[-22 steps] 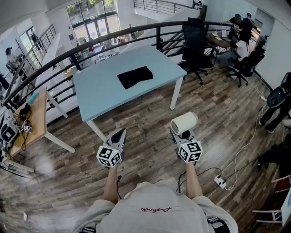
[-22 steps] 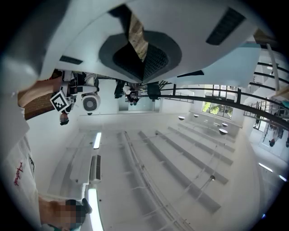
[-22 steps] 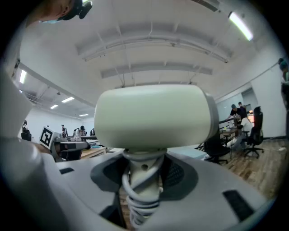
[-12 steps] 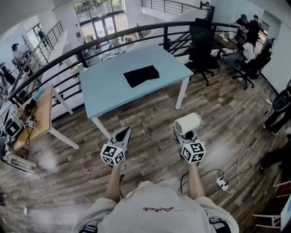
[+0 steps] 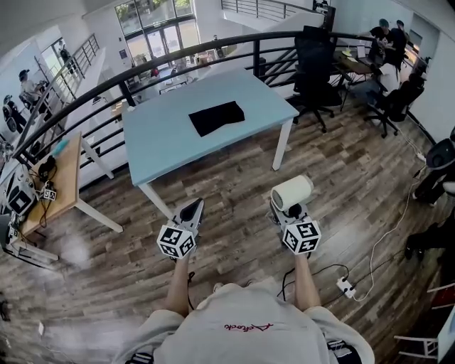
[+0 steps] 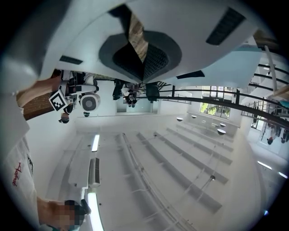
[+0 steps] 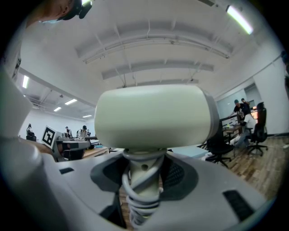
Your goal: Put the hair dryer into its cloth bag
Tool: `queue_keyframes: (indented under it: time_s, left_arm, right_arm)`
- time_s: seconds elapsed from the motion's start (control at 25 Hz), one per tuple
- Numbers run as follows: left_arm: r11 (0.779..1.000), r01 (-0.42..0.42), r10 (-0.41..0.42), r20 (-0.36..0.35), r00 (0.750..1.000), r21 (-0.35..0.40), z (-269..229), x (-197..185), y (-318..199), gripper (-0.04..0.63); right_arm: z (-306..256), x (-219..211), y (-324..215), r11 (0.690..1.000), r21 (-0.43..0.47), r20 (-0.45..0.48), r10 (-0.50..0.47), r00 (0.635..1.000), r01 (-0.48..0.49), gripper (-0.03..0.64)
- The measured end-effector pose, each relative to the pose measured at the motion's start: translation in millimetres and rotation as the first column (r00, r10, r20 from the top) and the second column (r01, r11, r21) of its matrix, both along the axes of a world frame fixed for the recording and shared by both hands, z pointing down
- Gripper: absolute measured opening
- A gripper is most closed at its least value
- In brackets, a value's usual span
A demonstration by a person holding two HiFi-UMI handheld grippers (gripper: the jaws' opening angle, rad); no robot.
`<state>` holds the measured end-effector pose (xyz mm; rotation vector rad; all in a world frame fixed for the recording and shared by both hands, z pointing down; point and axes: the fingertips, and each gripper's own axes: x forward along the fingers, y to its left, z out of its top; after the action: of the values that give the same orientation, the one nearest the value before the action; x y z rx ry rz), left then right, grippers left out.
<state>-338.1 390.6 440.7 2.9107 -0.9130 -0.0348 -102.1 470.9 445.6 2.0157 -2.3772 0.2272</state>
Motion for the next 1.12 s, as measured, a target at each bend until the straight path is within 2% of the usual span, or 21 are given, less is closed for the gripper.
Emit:
queue_keyframes:
  time_s: [0.64,1.12]
  left_arm:
    - [0.999,-0.011,0.011,0.008,1.0,-0.046,24,88,7,0.008]
    - [1.0,-0.002,0.002,0.013,1.0,-0.026,28,103,-33,0.008]
  right_arm:
    - [4,78,1,1.0,-0.014,-0.013,-0.011,1.0,0.01,0.201]
    - [16,90,-33,1.0,-0.018,-0.016,-0.022,1.0,0.022,0.201]
